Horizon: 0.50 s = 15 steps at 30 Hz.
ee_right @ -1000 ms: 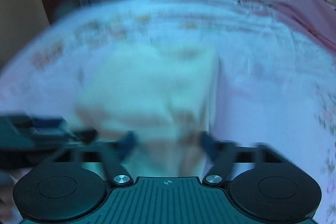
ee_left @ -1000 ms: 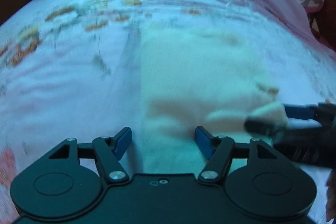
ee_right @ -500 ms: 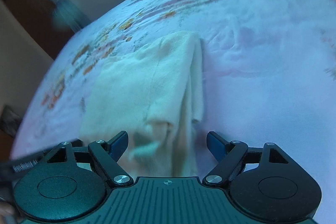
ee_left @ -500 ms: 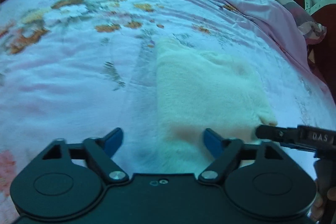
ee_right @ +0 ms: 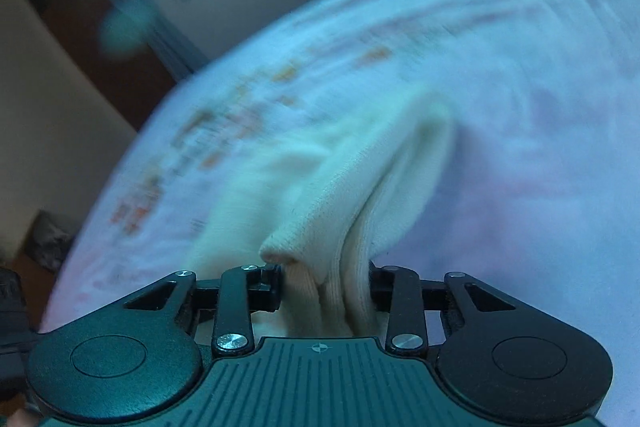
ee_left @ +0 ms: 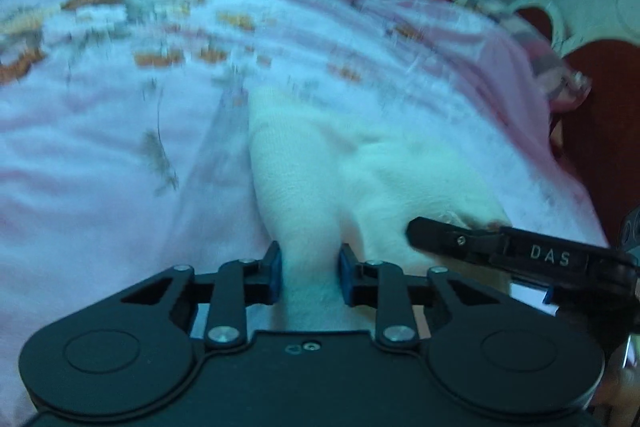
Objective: Fold small clothes
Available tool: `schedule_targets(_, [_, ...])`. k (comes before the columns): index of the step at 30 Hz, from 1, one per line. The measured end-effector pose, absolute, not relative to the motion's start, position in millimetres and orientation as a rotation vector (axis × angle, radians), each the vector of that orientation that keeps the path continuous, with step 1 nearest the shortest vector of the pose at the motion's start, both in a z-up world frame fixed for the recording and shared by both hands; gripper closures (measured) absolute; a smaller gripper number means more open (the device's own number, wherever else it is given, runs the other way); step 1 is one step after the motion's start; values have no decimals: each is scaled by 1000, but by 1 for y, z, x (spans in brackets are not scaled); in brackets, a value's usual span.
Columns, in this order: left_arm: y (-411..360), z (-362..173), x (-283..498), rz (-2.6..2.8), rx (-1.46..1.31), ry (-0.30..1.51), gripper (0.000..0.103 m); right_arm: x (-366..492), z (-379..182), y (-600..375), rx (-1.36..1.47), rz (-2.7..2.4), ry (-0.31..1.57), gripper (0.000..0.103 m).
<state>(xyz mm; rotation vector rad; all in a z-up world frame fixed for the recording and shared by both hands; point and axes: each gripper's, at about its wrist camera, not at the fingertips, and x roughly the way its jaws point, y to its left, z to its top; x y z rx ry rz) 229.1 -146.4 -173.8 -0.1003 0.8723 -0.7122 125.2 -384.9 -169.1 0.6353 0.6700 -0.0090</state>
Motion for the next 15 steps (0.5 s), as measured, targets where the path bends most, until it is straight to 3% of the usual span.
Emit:
schedule_targets(8, [-88,-102,222,-682,-85,719,78,135,-97,-320,499,132,556,69])
schedule_targets(12, [-59,-111,206,-649,-63,720,78,126,-105,-292,467,172,573,69])
schedule_targets(15, [-49,-147,193,-597,-8,767,76,121,-137,-274,439,154,650,68])
